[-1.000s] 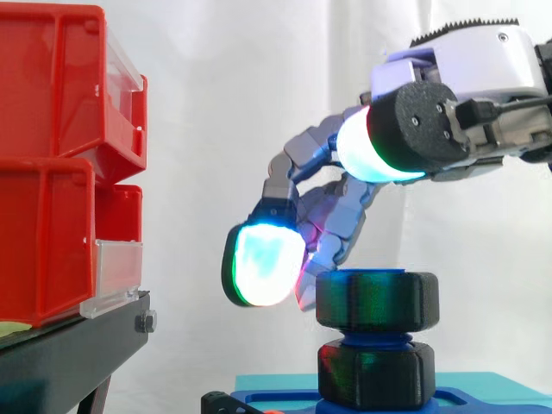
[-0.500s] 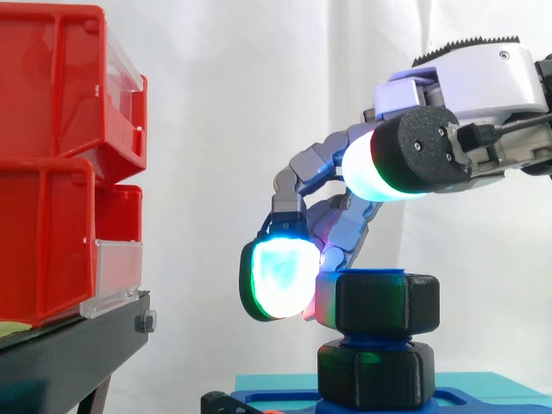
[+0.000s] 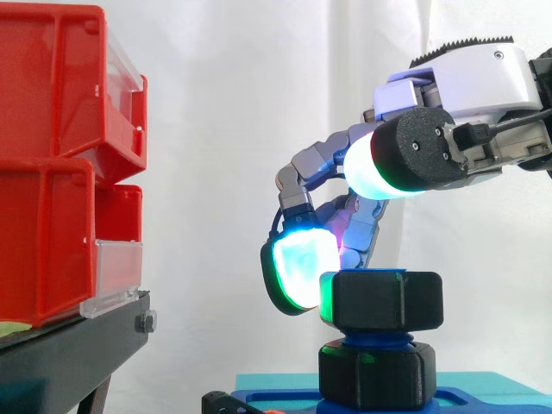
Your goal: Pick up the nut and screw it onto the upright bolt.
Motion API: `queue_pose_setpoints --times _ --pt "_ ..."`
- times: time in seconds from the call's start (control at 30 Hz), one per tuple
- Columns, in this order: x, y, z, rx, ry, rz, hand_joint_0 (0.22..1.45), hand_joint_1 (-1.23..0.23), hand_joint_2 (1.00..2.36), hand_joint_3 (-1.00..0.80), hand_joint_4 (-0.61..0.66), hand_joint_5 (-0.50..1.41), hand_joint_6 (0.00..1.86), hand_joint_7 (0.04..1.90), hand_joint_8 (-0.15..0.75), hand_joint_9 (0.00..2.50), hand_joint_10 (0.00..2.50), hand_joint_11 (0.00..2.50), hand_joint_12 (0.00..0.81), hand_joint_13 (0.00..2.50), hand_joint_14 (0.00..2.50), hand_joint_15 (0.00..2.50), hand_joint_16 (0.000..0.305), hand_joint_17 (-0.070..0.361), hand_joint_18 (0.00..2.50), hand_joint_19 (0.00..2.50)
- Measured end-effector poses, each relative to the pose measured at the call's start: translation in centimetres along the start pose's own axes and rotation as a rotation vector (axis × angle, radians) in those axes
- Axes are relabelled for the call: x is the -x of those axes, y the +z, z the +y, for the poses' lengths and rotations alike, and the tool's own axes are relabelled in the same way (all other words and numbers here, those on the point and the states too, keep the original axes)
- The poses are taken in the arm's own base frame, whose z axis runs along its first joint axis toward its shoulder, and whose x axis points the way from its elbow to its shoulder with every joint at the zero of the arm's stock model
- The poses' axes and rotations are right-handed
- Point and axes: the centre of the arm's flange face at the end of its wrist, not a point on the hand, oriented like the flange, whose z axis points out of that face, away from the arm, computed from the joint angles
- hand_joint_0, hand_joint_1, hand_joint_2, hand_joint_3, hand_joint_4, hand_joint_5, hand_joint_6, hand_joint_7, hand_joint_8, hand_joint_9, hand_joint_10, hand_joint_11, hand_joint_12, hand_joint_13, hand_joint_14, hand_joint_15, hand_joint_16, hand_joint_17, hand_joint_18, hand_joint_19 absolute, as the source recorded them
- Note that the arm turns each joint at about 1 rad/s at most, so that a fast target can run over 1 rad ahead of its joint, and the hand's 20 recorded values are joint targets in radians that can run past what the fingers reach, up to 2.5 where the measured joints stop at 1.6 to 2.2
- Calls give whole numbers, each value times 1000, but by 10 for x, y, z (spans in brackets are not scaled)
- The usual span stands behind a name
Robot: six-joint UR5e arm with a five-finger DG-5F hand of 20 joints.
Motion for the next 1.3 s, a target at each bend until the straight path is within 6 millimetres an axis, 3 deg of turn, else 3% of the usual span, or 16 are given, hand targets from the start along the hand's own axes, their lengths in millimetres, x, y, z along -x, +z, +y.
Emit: queue_pose_setpoints --times 0.23,0.47,0.97,1.07,1.17,1.3 --pt "0 -1 -1 -2 -1 3 545 -250 1000 -500 167 53 500 1403 283 1220 0 2 222 854 0 0 20 45 566 86" --pt "0 -2 -5 0 -2 12 548 -281 1000 -500 113 60 638 1178 266 1477 0 50 171 1044 0 7 14 32 789 177" --pt "8 -11 -33 -11 -19 37 547 -307 1000 -500 104 72 656 1124 218 1738 6 164 130 1218 0 29 9 19 989 287" --pt "9 -13 -38 -16 -21 39 544 -297 1000 -500 103 72 641 1162 236 1733 7 174 139 1218 0 30 9 21 991 284" --pt "10 -14 -42 -16 -21 38 539 -255 1000 -500 150 62 509 1395 260 1599 6 165 174 1114 1 26 15 33 866 253" --pt "20 -14 -46 -10 -22 25 532 -230 1000 -500 170 -17 505 1177 275 1417 5 137 207 1013 0 14 19 44 778 248"
